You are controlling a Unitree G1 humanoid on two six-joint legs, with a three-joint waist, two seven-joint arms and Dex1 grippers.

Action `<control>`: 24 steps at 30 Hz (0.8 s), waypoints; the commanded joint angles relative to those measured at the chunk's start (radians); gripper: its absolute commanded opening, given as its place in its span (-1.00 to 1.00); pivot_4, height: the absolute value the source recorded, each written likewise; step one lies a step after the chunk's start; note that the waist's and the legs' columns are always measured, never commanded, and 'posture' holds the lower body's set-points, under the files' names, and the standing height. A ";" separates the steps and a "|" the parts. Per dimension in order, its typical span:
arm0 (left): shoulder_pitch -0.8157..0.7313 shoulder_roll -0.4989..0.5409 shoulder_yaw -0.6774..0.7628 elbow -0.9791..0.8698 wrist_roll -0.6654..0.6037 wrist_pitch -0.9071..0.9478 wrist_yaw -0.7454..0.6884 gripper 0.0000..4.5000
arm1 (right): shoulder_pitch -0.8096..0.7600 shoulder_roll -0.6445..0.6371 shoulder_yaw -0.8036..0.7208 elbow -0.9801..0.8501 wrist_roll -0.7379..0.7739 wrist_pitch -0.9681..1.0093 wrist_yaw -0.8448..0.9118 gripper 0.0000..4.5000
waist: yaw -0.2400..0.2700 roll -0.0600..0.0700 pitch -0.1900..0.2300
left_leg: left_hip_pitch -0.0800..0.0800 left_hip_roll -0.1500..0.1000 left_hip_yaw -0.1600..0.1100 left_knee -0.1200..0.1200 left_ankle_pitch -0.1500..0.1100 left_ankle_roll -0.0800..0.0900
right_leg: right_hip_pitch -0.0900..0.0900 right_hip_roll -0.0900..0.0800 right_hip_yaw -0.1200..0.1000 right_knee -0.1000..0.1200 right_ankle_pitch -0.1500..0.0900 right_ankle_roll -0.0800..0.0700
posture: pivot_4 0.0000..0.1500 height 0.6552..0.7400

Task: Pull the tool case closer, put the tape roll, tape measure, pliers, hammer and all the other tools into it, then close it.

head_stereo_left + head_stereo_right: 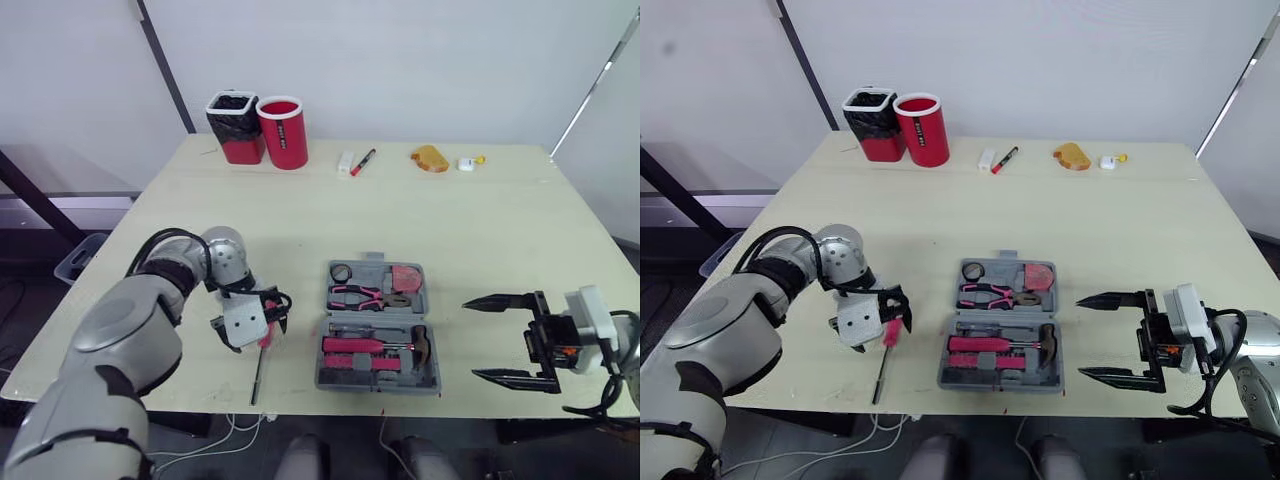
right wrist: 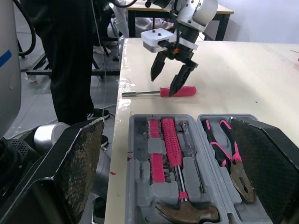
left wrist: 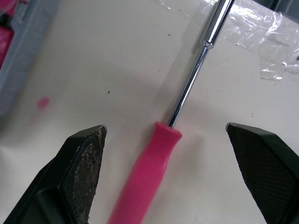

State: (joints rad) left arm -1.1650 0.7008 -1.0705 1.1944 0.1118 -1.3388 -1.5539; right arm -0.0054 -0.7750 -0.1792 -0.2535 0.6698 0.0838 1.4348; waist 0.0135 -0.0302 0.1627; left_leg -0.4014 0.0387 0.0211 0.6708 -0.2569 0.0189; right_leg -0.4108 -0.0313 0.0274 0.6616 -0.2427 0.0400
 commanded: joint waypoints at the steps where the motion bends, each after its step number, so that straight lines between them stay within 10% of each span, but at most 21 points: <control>1: -0.040 -0.013 0.031 0.028 0.106 -0.060 0.019 0.94 | 0.008 0.001 -0.020 -0.032 0.019 0.003 -0.006 1.00 | 0.000 0.000 0.000 | 0.000 0.000 0.000 0.000 0.000 0.000 | 0.000 0.000 0.000 0.000 0.000 0.000 | 1.00 1.00; 18: -0.049 -0.068 0.046 0.012 0.678 -0.098 0.578 0.94 | 0.011 0.015 -0.023 -0.043 0.017 -0.006 -0.049 1.00 | 0.000 -0.001 0.000 | 0.001 0.000 0.000 0.000 0.000 0.000 | 0.001 0.000 0.000 0.000 0.000 0.000 | 1.00 1.00; 24: -0.048 -0.081 0.044 0.025 0.787 -0.116 0.723 0.15 | 0.006 0.021 -0.015 -0.039 0.011 -0.011 -0.053 1.00 | 0.002 0.007 -0.004 | 0.003 -0.001 0.000 0.000 0.000 0.000 | 0.002 -0.001 0.000 0.001 0.000 0.000 | 1.00 1.00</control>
State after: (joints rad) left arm -1.2215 0.6420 -1.0213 1.2210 0.8640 -1.4515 -0.8980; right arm 0.0057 -0.7573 -0.1791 -0.2668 0.6710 0.0829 1.3843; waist 0.0154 -0.0229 0.1584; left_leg -0.3985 0.0375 0.0214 0.6707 -0.2569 0.0189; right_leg -0.4085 -0.0328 0.0276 0.6628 -0.2424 0.0405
